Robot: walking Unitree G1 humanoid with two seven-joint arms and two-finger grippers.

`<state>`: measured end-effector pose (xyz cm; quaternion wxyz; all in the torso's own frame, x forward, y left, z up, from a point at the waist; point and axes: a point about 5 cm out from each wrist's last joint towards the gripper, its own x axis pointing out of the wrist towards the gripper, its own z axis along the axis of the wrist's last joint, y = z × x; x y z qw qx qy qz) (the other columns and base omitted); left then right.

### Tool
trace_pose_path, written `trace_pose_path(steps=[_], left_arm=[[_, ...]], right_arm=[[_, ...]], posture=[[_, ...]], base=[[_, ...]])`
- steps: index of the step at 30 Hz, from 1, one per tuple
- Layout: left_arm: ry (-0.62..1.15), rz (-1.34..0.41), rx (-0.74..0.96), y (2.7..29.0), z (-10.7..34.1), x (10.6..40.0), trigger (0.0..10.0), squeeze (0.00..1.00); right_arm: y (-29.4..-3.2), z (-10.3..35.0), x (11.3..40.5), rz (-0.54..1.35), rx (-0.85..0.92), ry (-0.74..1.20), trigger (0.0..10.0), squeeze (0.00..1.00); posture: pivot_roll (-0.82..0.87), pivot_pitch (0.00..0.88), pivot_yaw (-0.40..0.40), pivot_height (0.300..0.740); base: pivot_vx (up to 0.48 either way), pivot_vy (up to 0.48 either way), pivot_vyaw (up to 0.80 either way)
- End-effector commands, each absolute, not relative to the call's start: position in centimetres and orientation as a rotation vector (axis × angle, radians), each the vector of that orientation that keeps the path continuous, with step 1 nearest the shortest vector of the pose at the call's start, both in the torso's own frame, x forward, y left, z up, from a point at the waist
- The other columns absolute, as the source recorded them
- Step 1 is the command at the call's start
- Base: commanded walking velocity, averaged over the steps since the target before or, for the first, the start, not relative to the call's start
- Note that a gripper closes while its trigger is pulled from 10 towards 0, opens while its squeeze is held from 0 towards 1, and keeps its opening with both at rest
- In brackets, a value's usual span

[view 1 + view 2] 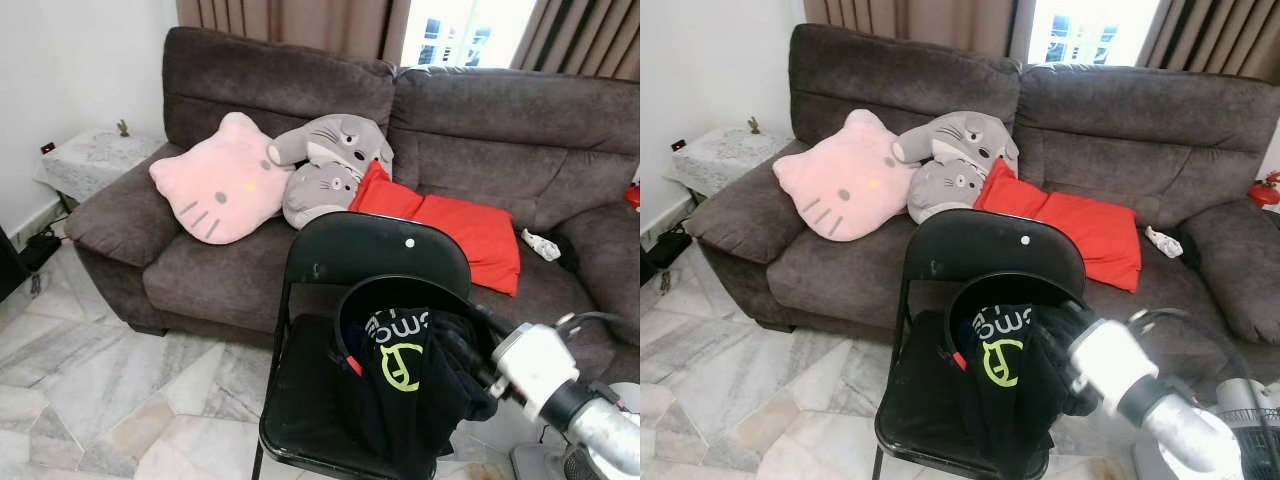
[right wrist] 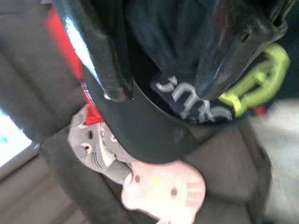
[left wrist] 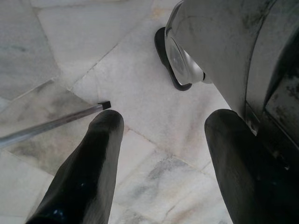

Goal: Hang hanger

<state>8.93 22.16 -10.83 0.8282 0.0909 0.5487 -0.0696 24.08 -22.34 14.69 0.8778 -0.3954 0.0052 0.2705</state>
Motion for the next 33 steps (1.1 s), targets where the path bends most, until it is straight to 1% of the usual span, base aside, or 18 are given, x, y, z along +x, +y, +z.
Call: trace_pose_path(steps=[1,2,3,5,10,13,15,22,33], left_arm=[[1.154,-0.161,0.194,21.8,-10.8,9.3,10.0,0.0],[1.153,-0.161,0.194,21.8,-10.8,9.3,10.0,0.0],[1.153,-0.161,0.194,21.8,-10.8,9.3,10.0,0.0],[1.153,-0.161,0.193,21.8,-10.8,9.3,10.0,0.0],[1.153,-0.163,0.195,21.9,-10.8,9.3,10.0,0.0],[1.152,-0.164,0.198,21.9,-10.8,9.4,10.0,0.0],[1.152,-0.162,0.198,21.9,-10.8,9.4,10.0,0.0],[1.153,-0.164,0.201,22.0,-10.8,9.4,10.0,0.0],[1.151,-0.158,0.198,22.0,-10.7,9.4,10.0,0.0]], right_arm=[[-22.9,13.8,23.7,0.578,-0.962,0.032,10.0,0.0],[-23.1,13.3,23.2,0.59,-1.008,0.038,10.0,0.0],[-23.1,13.3,23.2,0.59,-1.008,0.038,10.0,0.0],[-22.7,12.6,22.3,0.634,-1.062,0.042,10.0,0.0],[-22.7,12.1,21.7,0.644,-1.086,0.014,10.0,0.0],[-23.1,11.2,21.3,0.668,-1.164,0.005,10.0,0.0],[-23.1,10.9,21.1,0.669,-1.154,0.01,10.0,0.0],[-23.9,8.7,20.7,0.677,-1.213,0.079,10.0,0.0],[-23.6,7.6,21.7,0.654,-1.205,0.06,10.0,0.0]], posture=[[-0.11,0.01,-0.041,0.74],[-0.11,0.011,-0.041,0.74],[-0.11,0.011,-0.041,0.74],[-0.11,0.013,-0.039,0.74],[-0.11,0.015,-0.035,0.74],[-0.11,0.015,-0.034,0.74],[-0.11,0.015,-0.034,0.74],[-0.11,0.016,-0.033,0.74],[-0.1,0.014,-0.035,0.74]], base=[[0.0,0.0,0.0],[0.0,0.0,0.0],[0.0,0.0,0.0],[0.0,0.0,0.0],[0.0,0.0,0.0],[0.0,0.0,0.0],[0.0,0.0,0.0],[0.0,0.0,0.0],[0.0,0.0,0.0]])
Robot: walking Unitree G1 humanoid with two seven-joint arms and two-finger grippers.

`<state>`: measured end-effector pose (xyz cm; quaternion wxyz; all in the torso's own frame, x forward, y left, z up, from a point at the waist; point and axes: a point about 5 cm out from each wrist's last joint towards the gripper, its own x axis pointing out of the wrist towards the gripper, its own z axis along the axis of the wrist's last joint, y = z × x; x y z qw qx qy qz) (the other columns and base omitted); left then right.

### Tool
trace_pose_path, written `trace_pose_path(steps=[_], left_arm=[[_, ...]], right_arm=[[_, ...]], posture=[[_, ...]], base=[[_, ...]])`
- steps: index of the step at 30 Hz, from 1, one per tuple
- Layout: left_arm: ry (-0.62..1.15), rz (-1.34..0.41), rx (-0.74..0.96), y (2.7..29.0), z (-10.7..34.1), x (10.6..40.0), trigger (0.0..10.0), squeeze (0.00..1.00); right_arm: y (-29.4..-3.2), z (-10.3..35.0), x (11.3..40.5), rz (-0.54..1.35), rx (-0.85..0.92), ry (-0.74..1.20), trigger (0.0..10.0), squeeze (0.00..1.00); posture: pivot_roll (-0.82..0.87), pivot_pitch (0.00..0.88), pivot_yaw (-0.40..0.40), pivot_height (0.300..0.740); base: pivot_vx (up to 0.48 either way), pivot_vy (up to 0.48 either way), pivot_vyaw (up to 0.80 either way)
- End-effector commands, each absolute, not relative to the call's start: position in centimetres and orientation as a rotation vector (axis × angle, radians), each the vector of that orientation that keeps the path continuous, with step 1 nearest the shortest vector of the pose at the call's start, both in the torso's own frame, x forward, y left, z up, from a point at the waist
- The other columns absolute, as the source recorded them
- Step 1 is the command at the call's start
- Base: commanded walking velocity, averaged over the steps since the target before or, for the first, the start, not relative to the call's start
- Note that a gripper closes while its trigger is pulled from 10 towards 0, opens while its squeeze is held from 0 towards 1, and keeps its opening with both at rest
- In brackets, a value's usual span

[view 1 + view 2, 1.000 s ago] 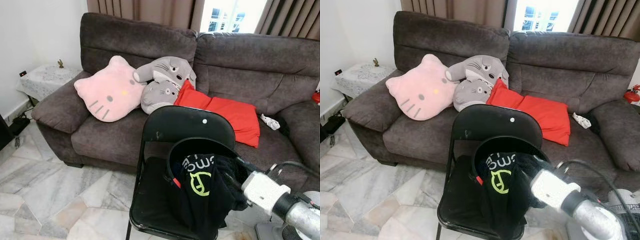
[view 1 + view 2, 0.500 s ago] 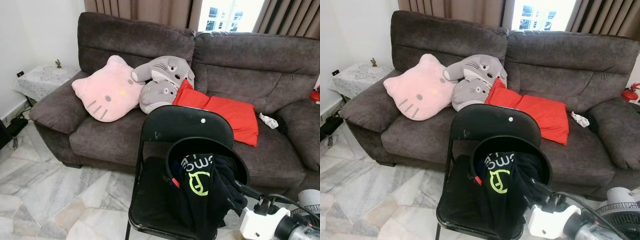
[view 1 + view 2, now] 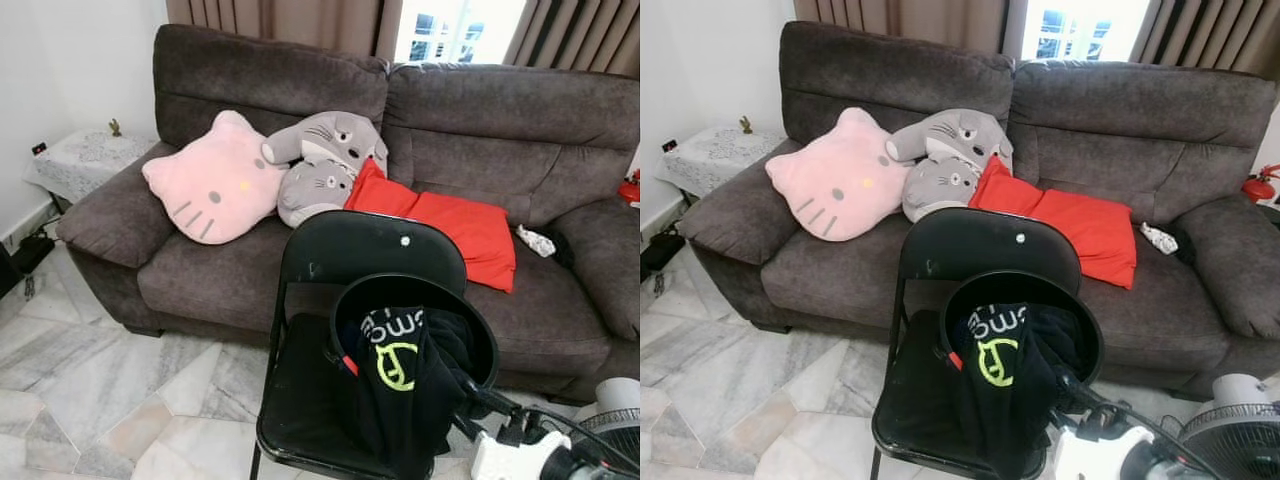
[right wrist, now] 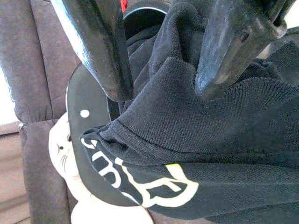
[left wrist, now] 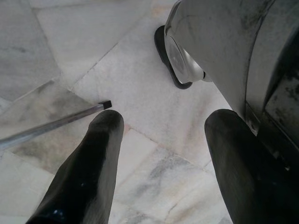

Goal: Hang hanger

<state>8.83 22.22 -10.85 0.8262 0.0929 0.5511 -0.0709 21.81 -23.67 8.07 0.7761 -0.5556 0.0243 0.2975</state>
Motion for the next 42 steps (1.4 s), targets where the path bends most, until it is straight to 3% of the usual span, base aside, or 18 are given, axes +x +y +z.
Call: trace_pose_path(steps=[1,16,42], left_arm=[[1.151,-0.158,0.198,22.0,-10.7,9.4,10.0,0.0],[1.155,-0.163,0.198,22.0,-10.8,9.4,10.0,0.0],[1.151,-0.159,0.193,22.0,-10.7,9.5,10.0,0.0]], right_arm=[[-23.6,7.5,21.8,0.654,-1.206,0.06,10.0,0.0],[-24.5,7.0,21.2,0.66,-1.213,0.089,10.0,0.0],[-24.2,6.1,23.0,0.615,-1.214,0.082,10.0,0.0]], posture=[[-0.1,0.014,-0.035,0.74],[-0.1,0.016,-0.034,0.74],[-0.09,0.011,-0.035,0.74]], base=[[0.0,0.0,0.0],[0.0,0.0,0.0],[0.0,0.0,0.0]])
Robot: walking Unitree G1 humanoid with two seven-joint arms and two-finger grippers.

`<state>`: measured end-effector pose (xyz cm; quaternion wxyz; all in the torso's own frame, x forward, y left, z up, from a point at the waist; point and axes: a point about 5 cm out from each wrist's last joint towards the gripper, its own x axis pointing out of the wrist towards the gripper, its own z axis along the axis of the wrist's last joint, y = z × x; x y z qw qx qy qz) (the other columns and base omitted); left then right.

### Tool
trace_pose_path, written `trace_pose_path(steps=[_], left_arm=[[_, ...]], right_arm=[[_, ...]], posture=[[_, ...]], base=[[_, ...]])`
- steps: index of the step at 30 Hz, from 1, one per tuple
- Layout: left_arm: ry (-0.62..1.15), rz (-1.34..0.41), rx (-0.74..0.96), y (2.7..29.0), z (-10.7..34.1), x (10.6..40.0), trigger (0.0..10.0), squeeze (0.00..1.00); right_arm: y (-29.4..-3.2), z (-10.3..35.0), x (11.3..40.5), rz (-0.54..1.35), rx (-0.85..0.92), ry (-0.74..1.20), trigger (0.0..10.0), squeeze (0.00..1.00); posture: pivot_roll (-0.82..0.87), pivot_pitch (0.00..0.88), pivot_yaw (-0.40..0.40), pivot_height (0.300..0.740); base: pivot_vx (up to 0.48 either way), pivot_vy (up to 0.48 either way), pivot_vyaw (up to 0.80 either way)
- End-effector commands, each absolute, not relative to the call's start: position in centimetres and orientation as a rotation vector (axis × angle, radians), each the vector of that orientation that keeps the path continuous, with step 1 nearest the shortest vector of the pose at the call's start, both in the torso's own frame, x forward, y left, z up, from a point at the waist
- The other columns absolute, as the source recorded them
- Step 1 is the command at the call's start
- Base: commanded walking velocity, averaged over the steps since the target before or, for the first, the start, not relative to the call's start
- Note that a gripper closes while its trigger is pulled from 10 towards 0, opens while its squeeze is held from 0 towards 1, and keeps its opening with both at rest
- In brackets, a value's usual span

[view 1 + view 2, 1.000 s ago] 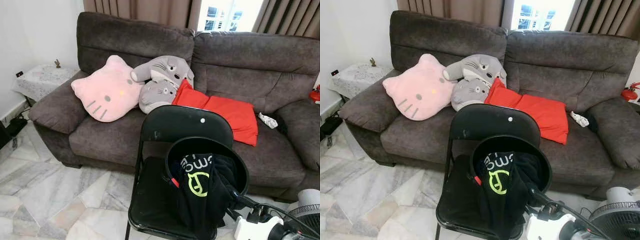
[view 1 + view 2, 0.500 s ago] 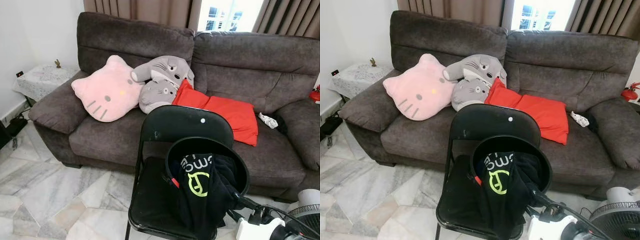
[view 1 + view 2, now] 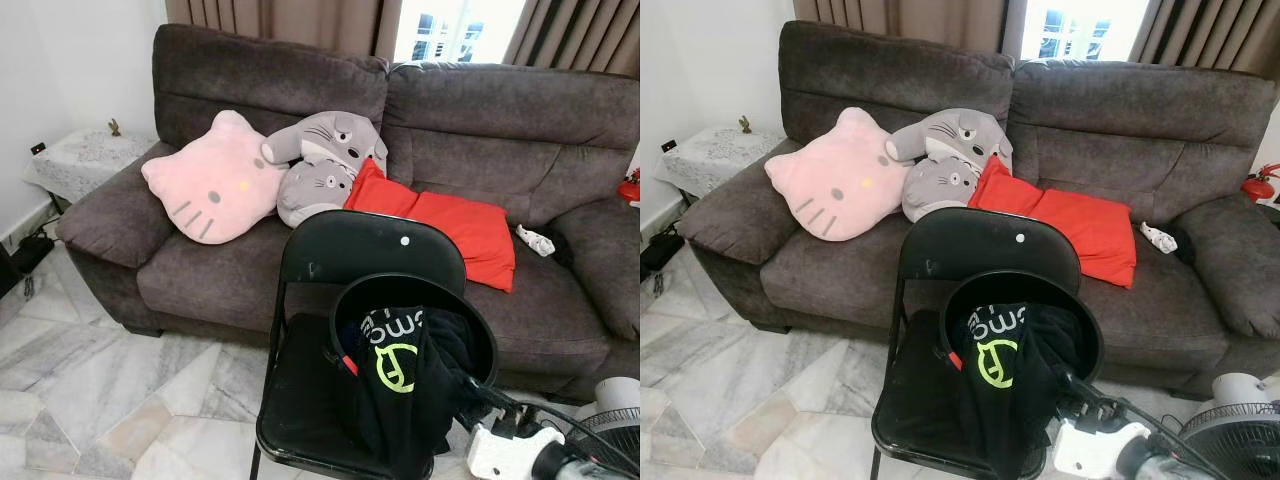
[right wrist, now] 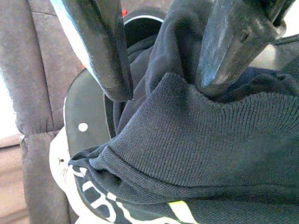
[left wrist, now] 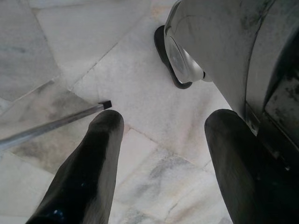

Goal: Hang hanger

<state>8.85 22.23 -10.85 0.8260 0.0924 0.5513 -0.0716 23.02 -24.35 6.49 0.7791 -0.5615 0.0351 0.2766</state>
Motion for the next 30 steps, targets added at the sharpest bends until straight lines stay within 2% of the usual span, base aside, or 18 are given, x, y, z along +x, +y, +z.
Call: trace_pose_path(steps=[1,13,30], left_arm=[[1.15,-0.158,0.193,22.0,-10.7,9.5,10.0,0.0],[1.153,-0.161,0.193,22.0,-10.7,9.5,10.0,0.0],[1.15,-0.159,0.192,21.9,-10.7,9.5,10.0,0.0]], right_arm=[[-24.2,6.1,23.0,0.617,-1.214,0.083,10.0,0.0],[-24.4,5.0,23.1,0.635,-1.213,0.113,10.0,0.0],[-24.1,6.2,24.4,0.531,-1.193,-0.041,10.0,0.0]], posture=[[-0.09,0.011,-0.035,0.74],[-0.09,0.013,-0.034,0.74],[-0.09,0.012,-0.034,0.74]], base=[[0.0,0.0,0.0],[0.0,0.0,0.0],[0.0,0.0,0.0]])
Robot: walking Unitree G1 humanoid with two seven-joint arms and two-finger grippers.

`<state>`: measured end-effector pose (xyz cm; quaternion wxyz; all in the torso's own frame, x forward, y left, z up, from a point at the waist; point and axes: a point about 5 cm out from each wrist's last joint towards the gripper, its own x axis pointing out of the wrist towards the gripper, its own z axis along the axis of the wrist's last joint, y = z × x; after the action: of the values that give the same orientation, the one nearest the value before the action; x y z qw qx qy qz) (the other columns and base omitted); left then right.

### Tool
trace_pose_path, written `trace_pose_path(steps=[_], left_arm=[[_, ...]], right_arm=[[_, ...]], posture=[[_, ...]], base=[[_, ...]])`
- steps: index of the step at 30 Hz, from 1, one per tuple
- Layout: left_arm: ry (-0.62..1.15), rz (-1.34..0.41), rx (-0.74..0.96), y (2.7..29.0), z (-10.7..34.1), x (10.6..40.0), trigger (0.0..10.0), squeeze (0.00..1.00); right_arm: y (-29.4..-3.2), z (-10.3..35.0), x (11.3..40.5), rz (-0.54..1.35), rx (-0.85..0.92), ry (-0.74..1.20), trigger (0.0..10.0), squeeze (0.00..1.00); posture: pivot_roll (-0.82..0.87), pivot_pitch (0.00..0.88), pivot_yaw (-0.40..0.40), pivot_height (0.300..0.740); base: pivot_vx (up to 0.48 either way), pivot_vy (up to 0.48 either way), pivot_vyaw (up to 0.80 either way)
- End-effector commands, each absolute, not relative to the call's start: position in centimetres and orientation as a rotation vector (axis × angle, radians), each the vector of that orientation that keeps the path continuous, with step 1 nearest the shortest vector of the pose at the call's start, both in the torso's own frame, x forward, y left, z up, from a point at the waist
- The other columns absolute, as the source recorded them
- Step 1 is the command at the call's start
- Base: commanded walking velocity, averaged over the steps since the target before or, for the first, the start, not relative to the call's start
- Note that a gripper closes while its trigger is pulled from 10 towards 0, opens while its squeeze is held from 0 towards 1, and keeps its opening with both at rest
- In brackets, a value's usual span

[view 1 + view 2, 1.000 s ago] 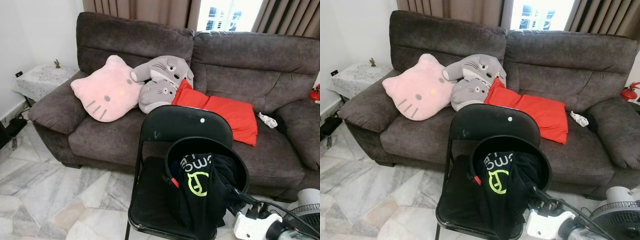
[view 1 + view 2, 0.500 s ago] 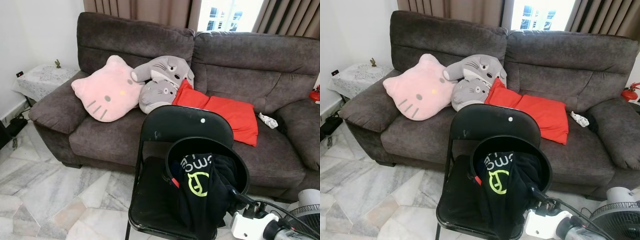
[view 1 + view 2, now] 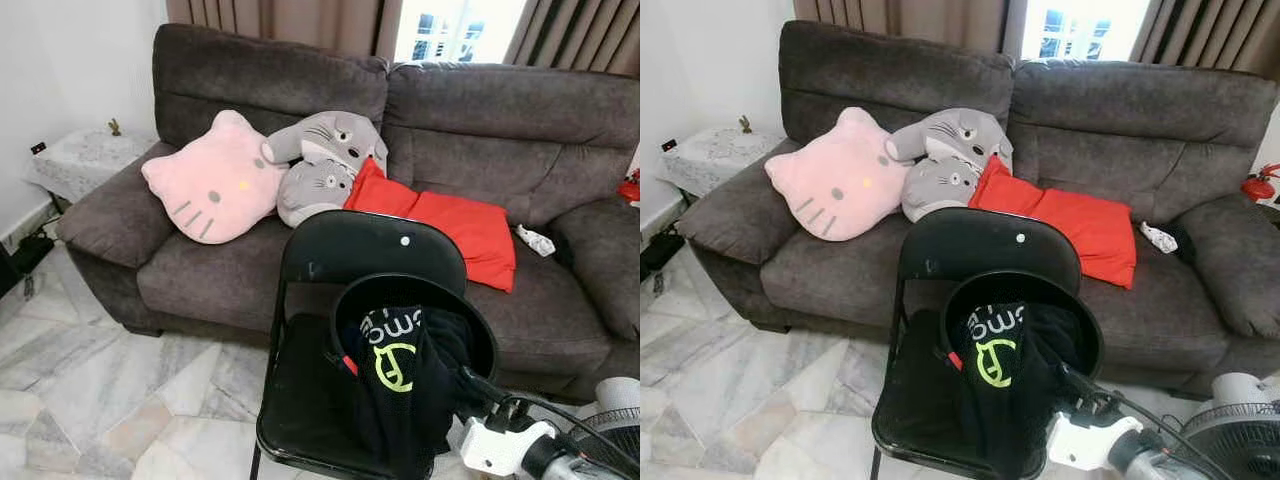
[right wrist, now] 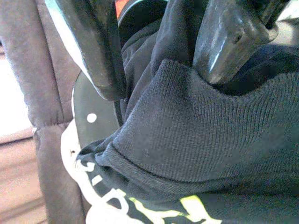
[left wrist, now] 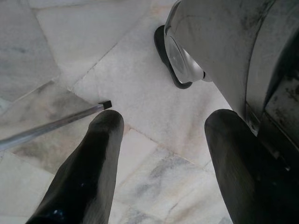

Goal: Hang hanger

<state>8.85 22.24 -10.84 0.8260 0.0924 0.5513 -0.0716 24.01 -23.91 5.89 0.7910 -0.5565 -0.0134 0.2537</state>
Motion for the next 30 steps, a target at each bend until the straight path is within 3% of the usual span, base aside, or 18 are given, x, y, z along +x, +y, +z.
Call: trace_pose_path(steps=[1,15,30], left_arm=[[1.15,-0.159,0.192,21.9,-10.7,9.5,10.0,0.0],[1.152,-0.161,0.192,21.9,-10.7,9.5,10.0,0.0],[1.154,-0.165,0.187,21.9,-10.8,9.5,10.0,0.0]], right_arm=[[-24.1,6.2,24.4,0.531,-1.193,-0.041,10.0,0.0],[-22.2,7.8,24.8,0.579,-1.128,-0.109,10.0,0.0],[-20.2,6.9,23.5,0.772,-1.0,0.048,10.0,0.0]], posture=[[-0.09,0.012,-0.034,0.74],[-0.09,0.013,-0.034,0.74],[-0.09,0.012,-0.037,0.74]], base=[[0.0,0.0,0.0],[0.0,0.0,0.0],[0.0,0.0,0.0]])
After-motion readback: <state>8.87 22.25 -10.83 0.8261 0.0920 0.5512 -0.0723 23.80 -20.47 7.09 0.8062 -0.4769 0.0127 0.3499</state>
